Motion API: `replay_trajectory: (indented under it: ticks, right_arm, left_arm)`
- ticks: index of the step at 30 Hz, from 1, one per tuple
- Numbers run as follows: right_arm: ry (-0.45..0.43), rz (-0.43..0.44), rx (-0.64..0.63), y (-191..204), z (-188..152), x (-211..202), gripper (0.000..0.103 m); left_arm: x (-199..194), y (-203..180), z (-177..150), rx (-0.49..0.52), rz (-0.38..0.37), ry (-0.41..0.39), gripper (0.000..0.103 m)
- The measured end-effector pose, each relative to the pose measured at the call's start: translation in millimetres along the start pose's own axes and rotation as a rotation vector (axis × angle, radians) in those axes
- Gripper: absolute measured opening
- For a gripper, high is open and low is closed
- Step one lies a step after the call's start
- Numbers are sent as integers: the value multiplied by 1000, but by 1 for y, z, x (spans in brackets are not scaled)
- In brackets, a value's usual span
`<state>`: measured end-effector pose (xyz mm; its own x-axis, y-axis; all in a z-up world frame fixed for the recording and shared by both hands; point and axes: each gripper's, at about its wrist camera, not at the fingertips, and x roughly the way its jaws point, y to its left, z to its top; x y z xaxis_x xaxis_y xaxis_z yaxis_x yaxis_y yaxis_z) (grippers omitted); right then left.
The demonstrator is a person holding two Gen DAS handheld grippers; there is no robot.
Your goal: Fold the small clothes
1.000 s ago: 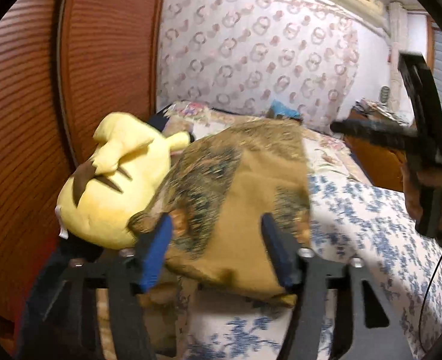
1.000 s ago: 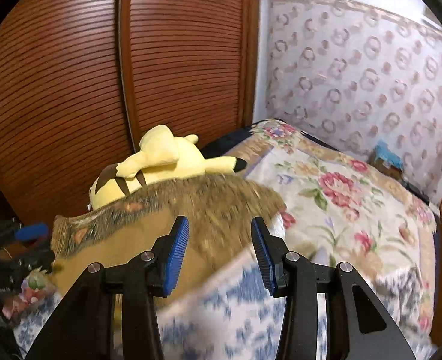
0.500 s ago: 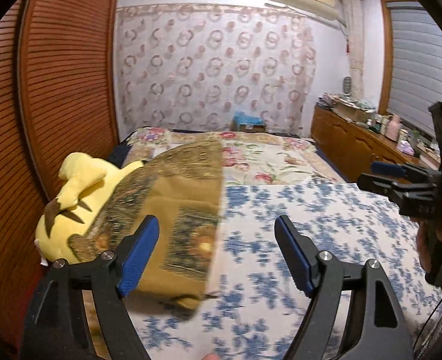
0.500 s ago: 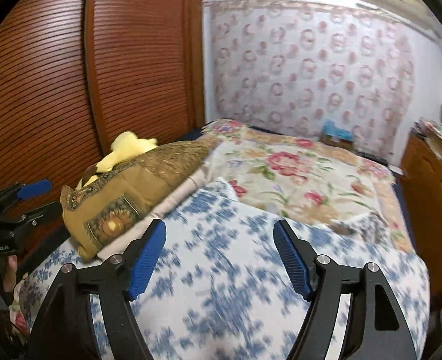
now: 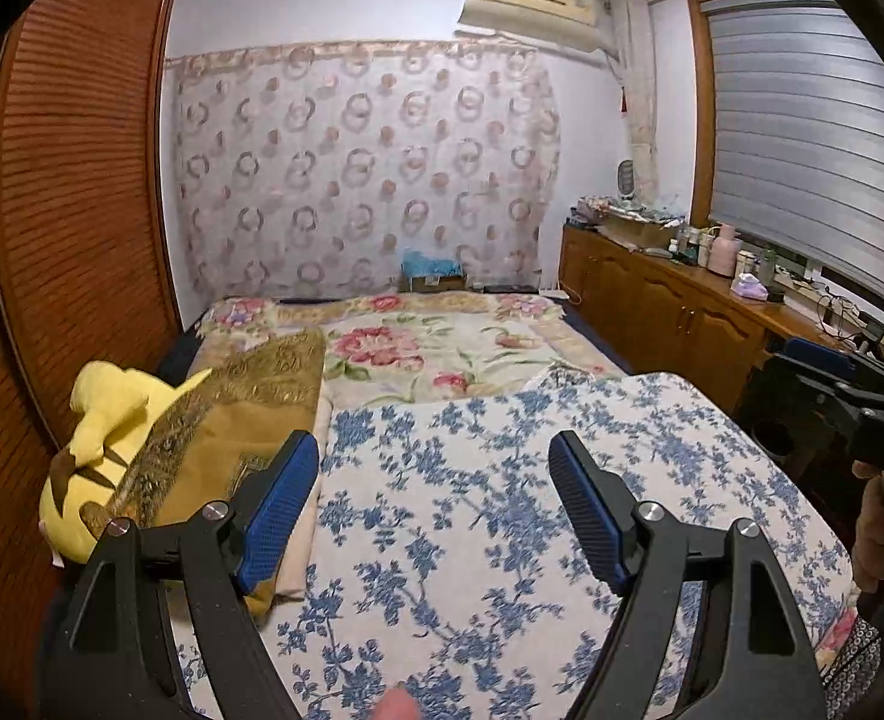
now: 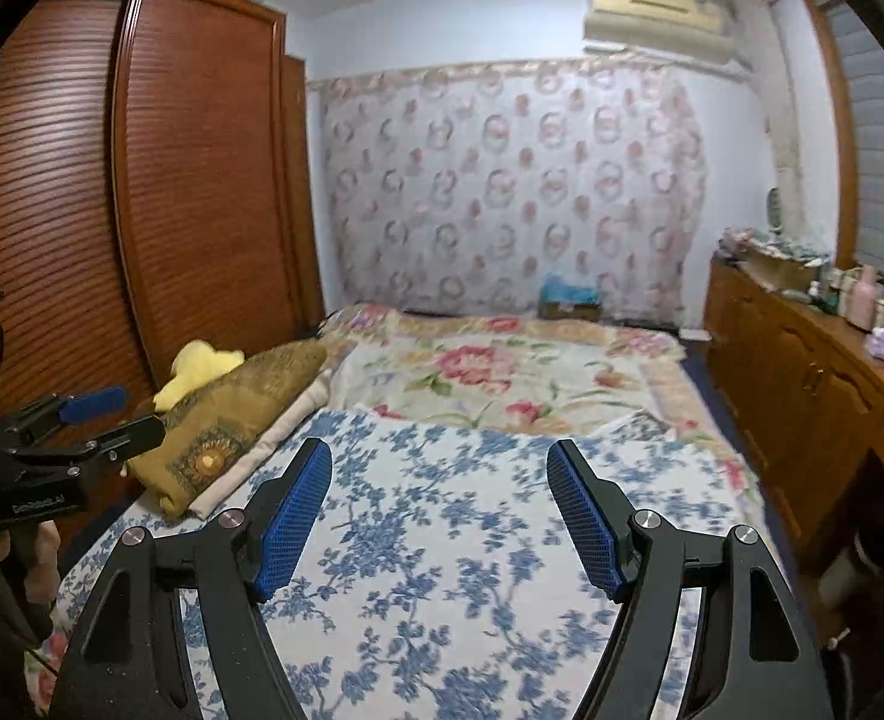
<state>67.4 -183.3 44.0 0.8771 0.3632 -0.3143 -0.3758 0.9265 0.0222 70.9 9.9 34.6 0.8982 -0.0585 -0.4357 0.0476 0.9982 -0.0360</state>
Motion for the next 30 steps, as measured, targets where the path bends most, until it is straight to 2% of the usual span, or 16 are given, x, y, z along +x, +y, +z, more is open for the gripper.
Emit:
replay_trajectory:
  ticks: [4,12,30]
  right_arm:
    - [-32,-36,22,5,-10,-24,76]
    - [-52,-67,52,14,-31,-25,76]
    - [-47,-76,64,5,-28,-25,76]
  left_arm:
    - [-8,-10,7,12,8,-12,80]
    - [-16,-18,11,11,-6,-27,80]
    - [-18,-21,10,7,-4,-28,80]
